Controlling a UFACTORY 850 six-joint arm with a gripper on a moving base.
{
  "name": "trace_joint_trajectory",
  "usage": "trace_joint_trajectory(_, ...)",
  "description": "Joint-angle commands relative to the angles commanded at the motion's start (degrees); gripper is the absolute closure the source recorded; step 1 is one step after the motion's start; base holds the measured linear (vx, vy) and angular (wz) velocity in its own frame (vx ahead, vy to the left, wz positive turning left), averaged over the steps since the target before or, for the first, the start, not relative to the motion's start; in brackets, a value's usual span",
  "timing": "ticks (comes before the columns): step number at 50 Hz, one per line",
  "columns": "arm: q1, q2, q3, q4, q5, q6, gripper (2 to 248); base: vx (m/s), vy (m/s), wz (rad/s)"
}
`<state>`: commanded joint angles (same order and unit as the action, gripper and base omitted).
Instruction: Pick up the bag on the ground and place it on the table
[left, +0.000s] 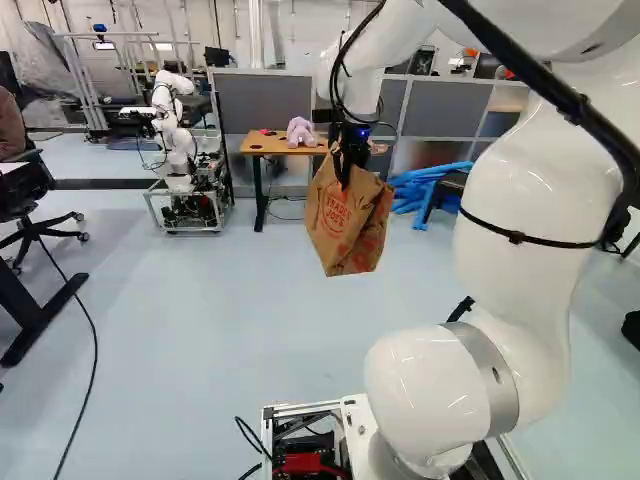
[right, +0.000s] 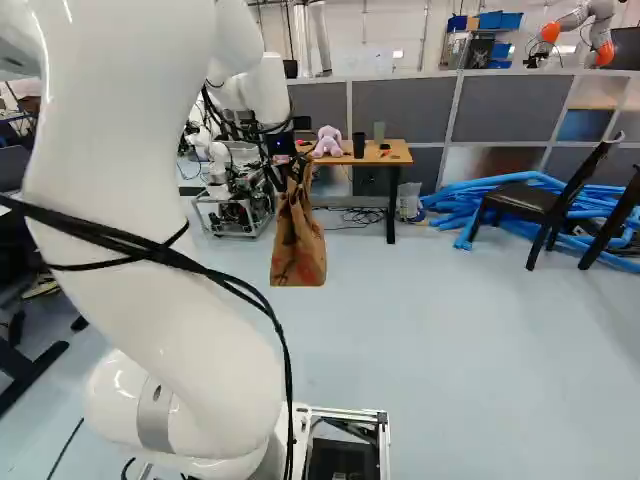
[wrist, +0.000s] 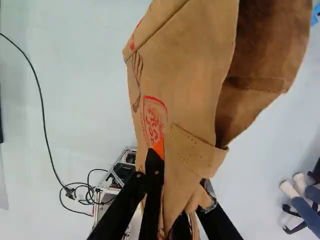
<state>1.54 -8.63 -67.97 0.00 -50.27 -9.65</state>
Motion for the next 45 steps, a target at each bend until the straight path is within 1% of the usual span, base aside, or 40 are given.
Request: trace_joint_trajectory(45, -0.1, 2.33, -5.67, 0.0, -6.71, 0.0, 229, 0.0, 0.0, 0.0)
